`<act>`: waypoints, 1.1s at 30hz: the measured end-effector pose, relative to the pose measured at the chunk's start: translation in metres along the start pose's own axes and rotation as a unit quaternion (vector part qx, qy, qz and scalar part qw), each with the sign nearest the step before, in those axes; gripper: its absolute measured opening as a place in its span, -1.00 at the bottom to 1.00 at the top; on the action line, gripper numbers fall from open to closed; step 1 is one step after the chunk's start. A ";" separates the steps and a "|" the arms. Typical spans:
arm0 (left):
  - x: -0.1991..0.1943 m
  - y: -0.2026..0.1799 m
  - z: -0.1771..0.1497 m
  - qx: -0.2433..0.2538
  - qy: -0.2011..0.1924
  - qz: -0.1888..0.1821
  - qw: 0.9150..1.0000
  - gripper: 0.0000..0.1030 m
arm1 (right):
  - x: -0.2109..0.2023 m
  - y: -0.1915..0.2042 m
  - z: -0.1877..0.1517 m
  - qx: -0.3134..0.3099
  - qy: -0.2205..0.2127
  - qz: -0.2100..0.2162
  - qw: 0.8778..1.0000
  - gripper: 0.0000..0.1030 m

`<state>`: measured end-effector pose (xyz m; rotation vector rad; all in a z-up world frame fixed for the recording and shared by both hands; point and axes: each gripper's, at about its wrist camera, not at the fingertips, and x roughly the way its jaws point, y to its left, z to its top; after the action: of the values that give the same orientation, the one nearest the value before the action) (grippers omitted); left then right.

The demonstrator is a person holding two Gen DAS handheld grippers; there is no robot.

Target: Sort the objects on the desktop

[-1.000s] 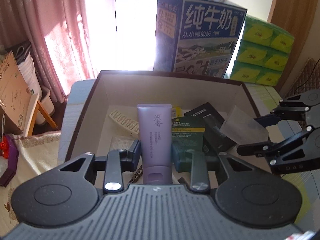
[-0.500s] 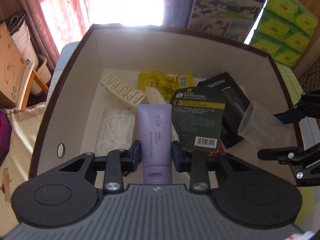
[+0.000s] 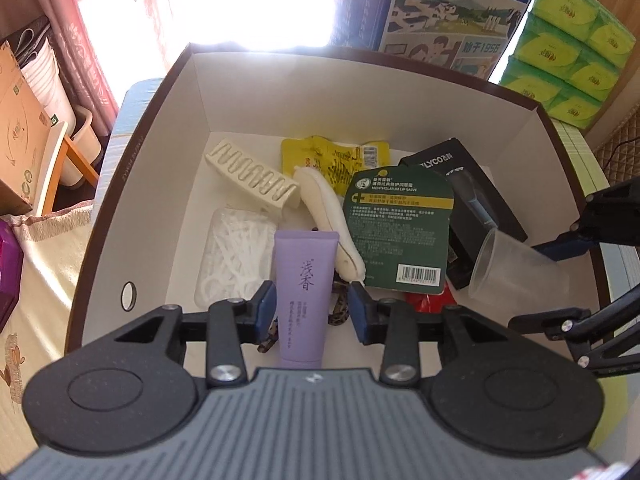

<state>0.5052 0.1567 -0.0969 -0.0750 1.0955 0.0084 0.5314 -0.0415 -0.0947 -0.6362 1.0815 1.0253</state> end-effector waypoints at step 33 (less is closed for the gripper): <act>-0.044 -0.022 -0.020 0.037 -0.049 0.021 0.998 0.61 | -0.024 0.015 -0.008 0.019 -0.044 -0.026 0.999 0.95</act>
<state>0.4679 0.1350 -0.0656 0.0144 0.9982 0.0084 0.5119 -0.0504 -0.0746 -0.5796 1.0002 0.9777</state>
